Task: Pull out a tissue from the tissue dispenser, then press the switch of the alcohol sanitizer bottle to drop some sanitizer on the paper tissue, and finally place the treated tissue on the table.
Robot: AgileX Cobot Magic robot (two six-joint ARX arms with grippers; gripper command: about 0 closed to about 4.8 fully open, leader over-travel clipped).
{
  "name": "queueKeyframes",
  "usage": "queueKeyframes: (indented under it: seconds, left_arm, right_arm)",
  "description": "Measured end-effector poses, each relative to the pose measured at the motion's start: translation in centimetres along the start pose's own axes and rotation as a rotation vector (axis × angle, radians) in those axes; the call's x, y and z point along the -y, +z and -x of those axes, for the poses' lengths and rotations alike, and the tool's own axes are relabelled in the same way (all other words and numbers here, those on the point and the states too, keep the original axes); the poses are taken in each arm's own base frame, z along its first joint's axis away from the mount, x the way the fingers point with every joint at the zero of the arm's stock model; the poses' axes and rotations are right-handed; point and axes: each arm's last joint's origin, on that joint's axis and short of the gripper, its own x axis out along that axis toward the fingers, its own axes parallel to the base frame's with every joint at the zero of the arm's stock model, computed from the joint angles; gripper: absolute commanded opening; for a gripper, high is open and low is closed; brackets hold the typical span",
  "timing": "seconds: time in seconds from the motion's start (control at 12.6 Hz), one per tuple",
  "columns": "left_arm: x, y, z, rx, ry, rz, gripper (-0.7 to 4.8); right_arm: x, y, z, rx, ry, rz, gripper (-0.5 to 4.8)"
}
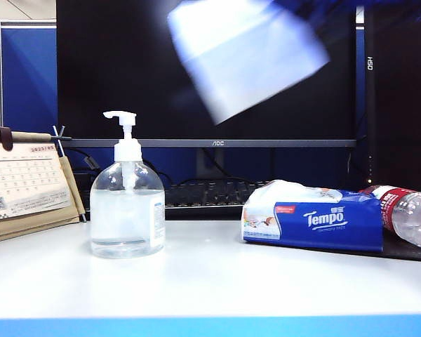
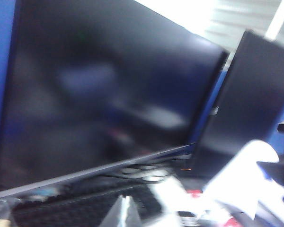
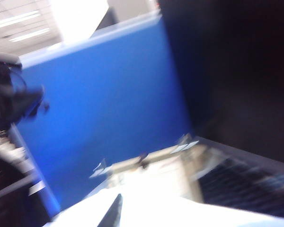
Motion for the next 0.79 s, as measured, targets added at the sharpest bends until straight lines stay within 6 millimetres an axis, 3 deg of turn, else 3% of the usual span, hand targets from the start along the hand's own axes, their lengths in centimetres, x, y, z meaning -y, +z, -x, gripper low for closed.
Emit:
queueKeyframes:
  seconds: [0.16, 0.32, 0.56, 0.72, 0.79]
  left_arm:
    - [1.6, 0.5, 0.0, -0.026, -0.111, 0.008, -0.05]
    - [4.2, 0.8, 0.2, -0.045, -0.214, -0.04, -0.06]
    - [10.9, 1.9, 4.0, 0.104, -0.148, -0.276, -0.06]
    - [13.4, -0.3, 6.0, 0.181, -0.02, -0.331, -0.06]
    - [12.7, -3.6, 6.7, 0.161, 0.099, -0.232, -0.06]
  right_arm:
    - [-2.1, 3.1, 3.1, 0.02, -0.076, 0.085, -0.05]
    - [-4.3, 4.7, 5.4, -0.004, -0.145, 0.143, -0.05]
    - [-7.4, 4.4, 6.9, -0.089, -0.144, 0.155, -0.06]
    - [-9.1, 3.7, 7.6, -0.086, -0.123, 0.186, -0.05]
    - [-9.8, 2.4, 8.4, -0.088, -0.146, 0.189, -0.05]
